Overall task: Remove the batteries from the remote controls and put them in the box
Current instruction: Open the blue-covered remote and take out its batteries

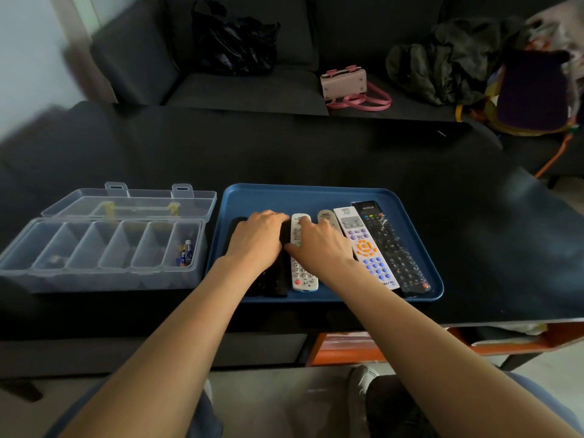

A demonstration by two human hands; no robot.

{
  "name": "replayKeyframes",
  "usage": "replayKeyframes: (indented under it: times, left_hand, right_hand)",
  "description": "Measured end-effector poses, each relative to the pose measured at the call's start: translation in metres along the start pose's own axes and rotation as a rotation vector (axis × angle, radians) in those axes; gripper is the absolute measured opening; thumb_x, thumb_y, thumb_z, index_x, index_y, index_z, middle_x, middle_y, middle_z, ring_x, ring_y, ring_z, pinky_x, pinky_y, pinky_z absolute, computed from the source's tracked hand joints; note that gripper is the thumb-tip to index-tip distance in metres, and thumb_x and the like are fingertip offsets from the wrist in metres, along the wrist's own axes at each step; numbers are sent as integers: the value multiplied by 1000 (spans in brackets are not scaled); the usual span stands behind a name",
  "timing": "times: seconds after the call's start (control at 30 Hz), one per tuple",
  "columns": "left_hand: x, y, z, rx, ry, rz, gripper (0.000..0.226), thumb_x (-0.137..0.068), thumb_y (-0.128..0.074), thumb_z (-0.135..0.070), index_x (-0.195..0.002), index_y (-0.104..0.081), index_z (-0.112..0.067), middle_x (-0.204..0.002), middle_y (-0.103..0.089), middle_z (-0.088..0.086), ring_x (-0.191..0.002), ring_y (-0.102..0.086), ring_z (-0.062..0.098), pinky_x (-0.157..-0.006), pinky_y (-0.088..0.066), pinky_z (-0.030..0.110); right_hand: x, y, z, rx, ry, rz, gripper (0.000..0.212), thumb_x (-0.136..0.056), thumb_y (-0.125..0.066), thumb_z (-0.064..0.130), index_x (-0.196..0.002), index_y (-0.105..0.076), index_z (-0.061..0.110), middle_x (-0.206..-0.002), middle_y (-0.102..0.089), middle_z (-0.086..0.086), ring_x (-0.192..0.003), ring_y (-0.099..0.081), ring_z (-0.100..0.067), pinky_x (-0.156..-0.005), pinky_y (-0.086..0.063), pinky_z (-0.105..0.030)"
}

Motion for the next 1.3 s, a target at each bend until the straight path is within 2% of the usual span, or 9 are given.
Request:
replayKeyframes:
  times: [0.23,0.33,0.4,0.47,0.53,0.6,0.83,0.97,1.3]
  left_hand:
    - [1,1,6,28,0,40,41,-90,-44,-6,-128,-51,-20,-125,-57,9,-116,-52,28,-94,-43,46]
    - [2,2,9,53,-4,28,42,-90,-41,-6,-127,-53,-22,-124,-58,9,-115,-53,28,-92,-44,45]
    - [1,4,10,135,24,-2,41,-91,-40,-6,-128,-53,-21,-125,-59,9,-116,-53,27,-94,-45,43]
    - [-1,8,9,279,58,-82,39,-94,-41,-7,-131,-51,-17,-130,-56,8,-120,-51,24,-99,-42,36]
    - [-3,15,7,425,72,-154,39,-97,-41,-12,-135,-46,-17,-135,-53,6,-123,-49,20,-99,-37,27]
    - [-4,21,6,562,56,-149,41,-98,-43,-19,-139,-40,-20,-137,-49,2,-124,-46,15,-95,-33,20]
    - [-9,26,16,835,46,-202,52,-82,-69,-23,-131,-50,-17,-129,-54,-2,-106,-55,3,-79,-46,5]
    - [-10,25,19,678,-17,-259,60,-75,-76,-20,-129,-52,-14,-124,-53,-2,-104,-54,5,-87,-47,18]
    - [-4,31,25,373,-121,-225,69,-78,-72,-30,-137,-43,-7,-135,-47,5,-119,-50,15,-99,-43,29]
  right_hand:
    - [-8,7,9,20,-62,23,53,-87,-58,41,-125,-44,7,-121,-56,-15,-110,-56,-32,-73,-38,-34]
    - [-8,14,5,-136,-78,-18,44,-87,-53,40,-117,-49,8,-109,-58,-11,-102,-56,-31,-71,-38,-32]
    - [-9,19,-2,-475,-118,-18,31,-89,-50,32,-108,-56,8,-89,-56,-7,-84,-54,-26,-67,-41,-35]
    - [-8,23,-8,-1054,-239,138,25,-91,-44,23,-102,-58,6,-80,-54,-9,-67,-51,-22,-59,-44,-31]
    - [-3,23,-14,-1540,-269,395,32,-94,-37,23,-109,-59,5,-89,-62,-14,-68,-56,-20,-59,-48,-28]
    - [-2,22,-19,-1726,-209,563,38,-96,-32,24,-122,-56,8,-100,-65,-14,-77,-61,-21,-66,-54,-32]
    - [-11,20,-10,-1674,-166,556,34,-99,-39,26,-122,-53,6,-101,-71,-14,-75,-71,-22,-60,-58,-32]
    - [-14,21,-4,-1550,-164,438,28,-99,-41,25,-114,-54,5,-83,-67,-16,-64,-69,-21,-52,-56,-31]
    - [-11,19,6,-1398,-64,354,27,-100,-39,21,-117,-54,6,-84,-63,-14,-67,-65,-23,-53,-55,-32]
Point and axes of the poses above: each hand's wrist, its own x-axis away from the middle knuckle, its own y-axis out of the back of the hand, z = x × y, the point moved 1 cm from there along -x, towards the middle knuckle
